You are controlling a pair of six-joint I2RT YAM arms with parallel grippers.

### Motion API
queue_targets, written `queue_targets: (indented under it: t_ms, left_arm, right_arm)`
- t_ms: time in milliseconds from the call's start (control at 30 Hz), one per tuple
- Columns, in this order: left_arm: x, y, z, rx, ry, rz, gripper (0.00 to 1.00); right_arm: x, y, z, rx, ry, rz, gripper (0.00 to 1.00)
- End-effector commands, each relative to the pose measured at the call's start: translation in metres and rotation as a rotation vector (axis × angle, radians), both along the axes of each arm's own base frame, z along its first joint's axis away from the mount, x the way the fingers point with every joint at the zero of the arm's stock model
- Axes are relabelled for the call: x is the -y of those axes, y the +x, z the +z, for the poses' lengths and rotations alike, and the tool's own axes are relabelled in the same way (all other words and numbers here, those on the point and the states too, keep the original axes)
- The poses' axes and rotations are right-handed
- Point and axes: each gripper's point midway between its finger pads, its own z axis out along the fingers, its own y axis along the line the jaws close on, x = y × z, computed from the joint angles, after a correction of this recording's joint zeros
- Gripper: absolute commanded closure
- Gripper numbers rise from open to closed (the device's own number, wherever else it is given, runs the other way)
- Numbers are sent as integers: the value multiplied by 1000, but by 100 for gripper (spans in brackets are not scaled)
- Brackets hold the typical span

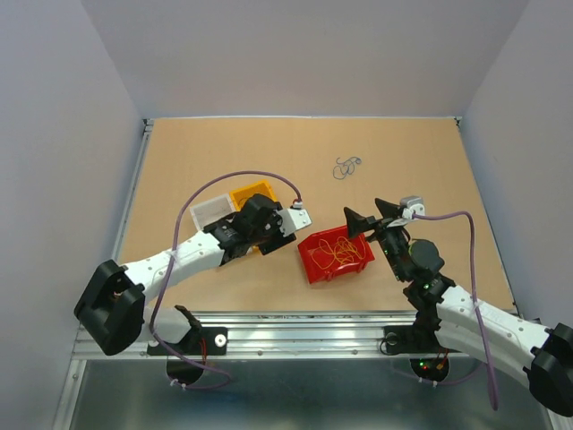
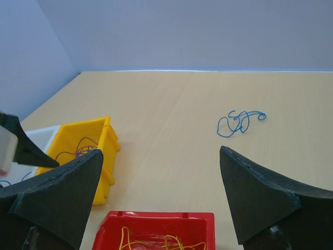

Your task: Untangle the cables

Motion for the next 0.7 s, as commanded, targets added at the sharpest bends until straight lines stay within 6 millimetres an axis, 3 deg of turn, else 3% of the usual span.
queue_targets:
  t_ms: [0, 267, 667]
  left_arm:
    - [-4, 2, -6, 55, 68, 10, 35]
    - [3, -2, -35, -40, 103, -10, 35]
    - [21, 4, -43, -88, 73, -18, 33]
  right_arm:
    - [2, 1, 19, 36, 46, -16, 2]
    - [3, 0, 20, 38, 50, -16, 2]
    - [7, -2, 21, 47, 56, -22, 2]
